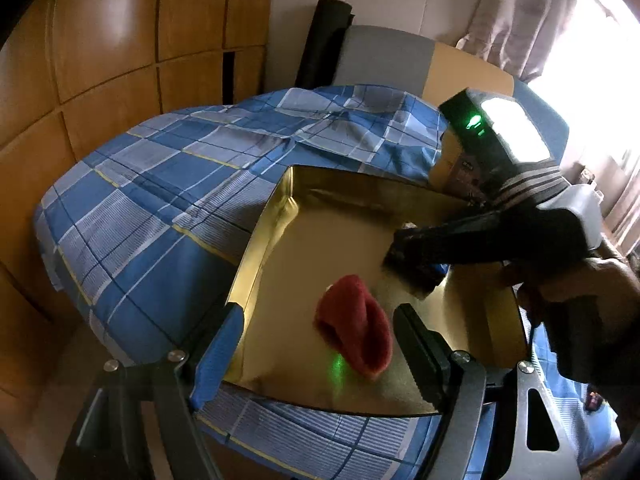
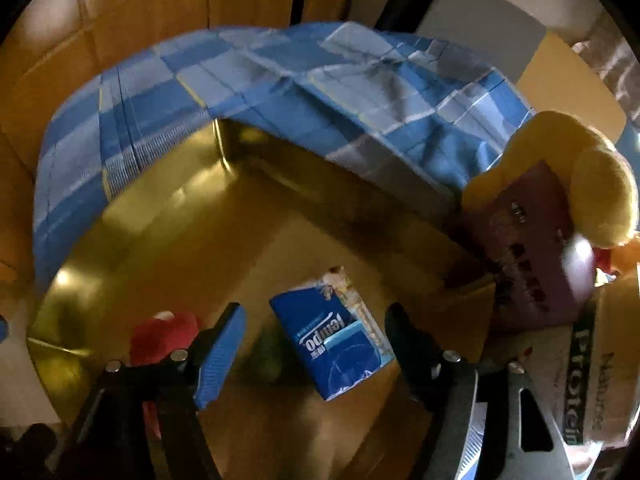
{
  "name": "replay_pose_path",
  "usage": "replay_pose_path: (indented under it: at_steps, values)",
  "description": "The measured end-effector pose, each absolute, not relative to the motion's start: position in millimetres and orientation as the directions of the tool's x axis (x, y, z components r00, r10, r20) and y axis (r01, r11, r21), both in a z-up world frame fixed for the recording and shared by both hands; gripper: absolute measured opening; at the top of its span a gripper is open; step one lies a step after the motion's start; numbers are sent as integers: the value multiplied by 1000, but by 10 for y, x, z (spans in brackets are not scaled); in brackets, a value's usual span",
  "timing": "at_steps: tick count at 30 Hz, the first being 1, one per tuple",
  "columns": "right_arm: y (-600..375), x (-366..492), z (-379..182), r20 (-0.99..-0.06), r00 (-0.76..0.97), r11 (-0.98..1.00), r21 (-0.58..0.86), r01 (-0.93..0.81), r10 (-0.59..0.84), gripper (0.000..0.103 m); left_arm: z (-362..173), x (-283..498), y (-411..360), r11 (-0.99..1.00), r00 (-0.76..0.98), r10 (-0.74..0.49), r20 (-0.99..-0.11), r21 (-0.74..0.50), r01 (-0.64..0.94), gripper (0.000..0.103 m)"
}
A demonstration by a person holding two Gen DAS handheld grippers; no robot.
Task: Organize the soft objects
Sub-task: 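Release the red sock onto the gold tray while the right tool drops the tissue pack there, then withdraw both tools from the tray back toward the pile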
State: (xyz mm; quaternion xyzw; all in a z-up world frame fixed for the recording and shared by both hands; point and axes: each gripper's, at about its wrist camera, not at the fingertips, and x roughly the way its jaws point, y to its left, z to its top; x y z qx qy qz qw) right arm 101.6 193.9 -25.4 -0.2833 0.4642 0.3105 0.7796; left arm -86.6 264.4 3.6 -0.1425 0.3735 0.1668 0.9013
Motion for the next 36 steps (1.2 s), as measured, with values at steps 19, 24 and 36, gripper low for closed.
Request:
replay_pose_path:
  at_steps: [19, 24, 36]
  values:
    - [889, 507, 580, -652, 672, 787, -184, -589, 350, 73, 86, -825, 2289, 936, 668, 198, -717, -64, -346, 78]
    - [471, 418, 728, -596, 728, 828, -177, -532, 340, 73, 115, -782, 2157, 947, 675, 178, -716, -61, -314, 79]
    - [-843, 591, 887, -539, 825, 952, -127, -278, 169, 74, 175, -639, 1706, 984, 692, 115, -712, -15, -180, 83]
